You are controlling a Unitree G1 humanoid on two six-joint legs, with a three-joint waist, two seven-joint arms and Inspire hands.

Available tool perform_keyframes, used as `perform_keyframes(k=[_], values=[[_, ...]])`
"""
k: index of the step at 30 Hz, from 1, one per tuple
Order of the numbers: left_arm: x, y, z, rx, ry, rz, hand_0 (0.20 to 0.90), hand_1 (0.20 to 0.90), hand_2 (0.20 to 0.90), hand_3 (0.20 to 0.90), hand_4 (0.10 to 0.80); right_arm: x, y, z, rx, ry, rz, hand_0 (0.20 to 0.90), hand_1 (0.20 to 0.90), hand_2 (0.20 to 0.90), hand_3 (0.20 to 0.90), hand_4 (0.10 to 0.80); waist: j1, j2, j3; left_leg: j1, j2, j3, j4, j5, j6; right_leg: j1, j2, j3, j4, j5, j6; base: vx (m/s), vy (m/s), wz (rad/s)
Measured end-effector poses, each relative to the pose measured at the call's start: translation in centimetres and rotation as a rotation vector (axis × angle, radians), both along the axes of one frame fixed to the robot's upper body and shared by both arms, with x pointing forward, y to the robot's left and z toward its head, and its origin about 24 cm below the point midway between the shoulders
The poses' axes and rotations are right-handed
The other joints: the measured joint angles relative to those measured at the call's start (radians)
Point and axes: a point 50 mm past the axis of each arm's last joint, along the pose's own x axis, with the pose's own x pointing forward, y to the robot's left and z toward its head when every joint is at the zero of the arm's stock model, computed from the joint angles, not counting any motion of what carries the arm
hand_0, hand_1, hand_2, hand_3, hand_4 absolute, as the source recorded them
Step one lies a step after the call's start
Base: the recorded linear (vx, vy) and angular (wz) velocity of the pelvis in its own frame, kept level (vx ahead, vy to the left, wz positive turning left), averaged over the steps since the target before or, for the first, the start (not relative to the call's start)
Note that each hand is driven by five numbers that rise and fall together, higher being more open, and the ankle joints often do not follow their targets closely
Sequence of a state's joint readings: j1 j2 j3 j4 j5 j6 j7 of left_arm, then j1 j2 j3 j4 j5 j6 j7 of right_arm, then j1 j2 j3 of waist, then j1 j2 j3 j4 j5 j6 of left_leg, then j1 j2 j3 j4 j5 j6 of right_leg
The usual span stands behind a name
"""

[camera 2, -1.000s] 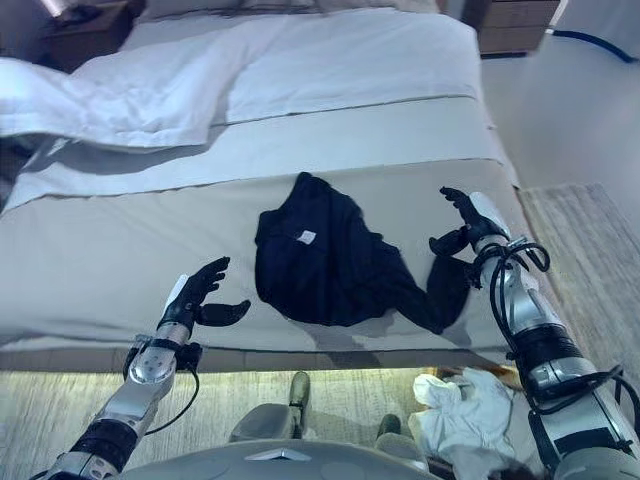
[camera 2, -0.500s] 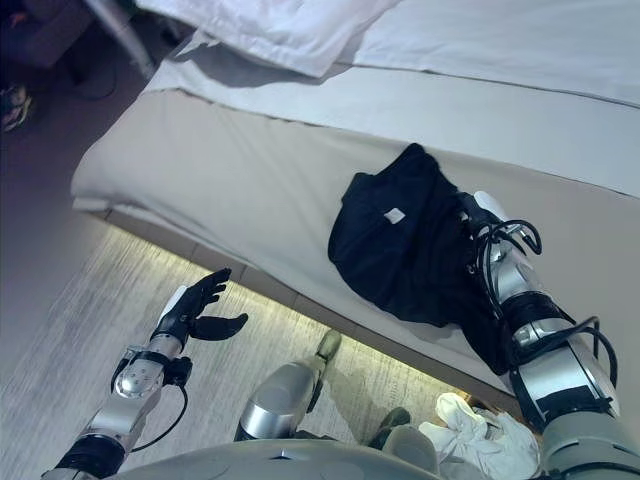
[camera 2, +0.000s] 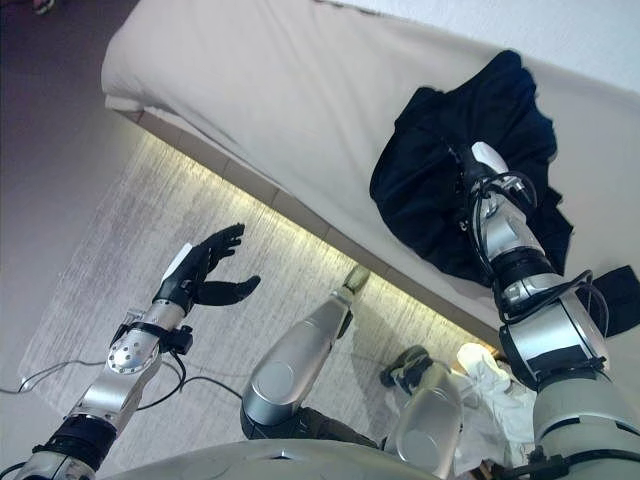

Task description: Pick up the clothes from the bed and place them into the basket

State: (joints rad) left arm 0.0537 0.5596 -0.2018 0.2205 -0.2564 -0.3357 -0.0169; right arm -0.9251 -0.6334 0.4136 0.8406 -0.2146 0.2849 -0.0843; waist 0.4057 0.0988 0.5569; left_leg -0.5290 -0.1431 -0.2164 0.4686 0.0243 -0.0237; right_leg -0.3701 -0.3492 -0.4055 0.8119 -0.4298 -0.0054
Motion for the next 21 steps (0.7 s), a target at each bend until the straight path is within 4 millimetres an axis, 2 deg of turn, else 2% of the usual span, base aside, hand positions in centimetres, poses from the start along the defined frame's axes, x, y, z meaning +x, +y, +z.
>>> perform_keyframes(k=[6, 7, 8, 9, 14, 21], values=[[0.1, -0.2, 0.3, 0.000, -0.015, 0.016, 0.900, 0.900, 0.900, 0.900, 0.800, 0.8, 0.2, 3.1, -0.046, -0.035, -0.006, 0.900, 0.900, 0.900, 0.900, 0.800, -0.006, 0.002, 0.000, -0.131, 0.002, 0.002, 0.073, -0.008, -0.007, -0.148, -0.005, 0.030, 0.106, -0.018, -0.015, -0.082, 0.028, -0.02], [0.1, -0.3, 0.2, 0.002, -0.015, 0.017, 0.900, 0.900, 0.900, 0.900, 0.800, 0.9, 0.1, 3.6, -0.048, -0.046, -0.007, 0.820, 0.820, 0.820, 0.807, 0.707, -0.007, 0.002, 0.000, -0.146, 0.002, 0.003, 0.073, -0.008, -0.007, -0.169, -0.004, 0.038, 0.116, -0.018, -0.015, -0.090, 0.008, 0.02], [0.1, -0.3, 0.2, 0.002, -0.015, 0.024, 0.900, 0.900, 0.900, 0.900, 0.800, 1.0, 0.1, 4.0, -0.050, -0.056, -0.005, 0.422, 0.422, 0.422, 0.343, 0.243, -0.012, 0.002, 0.000, -0.159, 0.002, 0.004, 0.074, -0.008, -0.007, -0.186, -0.003, 0.042, 0.122, -0.018, -0.015, -0.073, -0.005, 0.04], [0.1, -0.3, 0.2, 0.000, -0.017, 0.033, 0.900, 0.900, 0.900, 0.900, 0.800, 1.1, 0.1, 4.4, -0.050, -0.066, -0.003, 0.300, 0.300, 0.300, 0.200, 0.100, -0.018, 0.002, 0.000, -0.171, 0.002, 0.004, 0.078, -0.008, -0.007, -0.200, -0.003, 0.044, 0.131, -0.018, -0.015, -0.056, -0.025, 0.07], [0.5, -0.3, 0.5, -0.017, -0.033, 0.042, 0.900, 0.900, 0.900, 0.900, 0.800, 1.1, -0.5, 4.8, -0.047, -0.073, -0.014, 0.300, 0.300, 0.300, 0.200, 0.100, -0.017, 0.002, 0.000, -0.179, 0.004, 0.004, 0.084, -0.008, -0.007, -0.213, 0.004, 0.057, 0.138, -0.017, -0.016, -0.051, -0.046, 0.00], [0.8, -0.3, 0.9, -0.013, -0.047, 0.038, 0.900, 0.900, 0.900, 0.900, 0.800, 1.0, -1.2, 3.3, 0.016, -0.002, -0.017, 0.300, 0.300, 0.300, 0.200, 0.100, -0.020, 0.002, 0.000, -0.163, 0.015, 0.009, 0.108, -0.006, -0.005, -0.182, 0.021, 0.066, 0.122, -0.014, -0.020, -0.022, -0.041, -0.05]])
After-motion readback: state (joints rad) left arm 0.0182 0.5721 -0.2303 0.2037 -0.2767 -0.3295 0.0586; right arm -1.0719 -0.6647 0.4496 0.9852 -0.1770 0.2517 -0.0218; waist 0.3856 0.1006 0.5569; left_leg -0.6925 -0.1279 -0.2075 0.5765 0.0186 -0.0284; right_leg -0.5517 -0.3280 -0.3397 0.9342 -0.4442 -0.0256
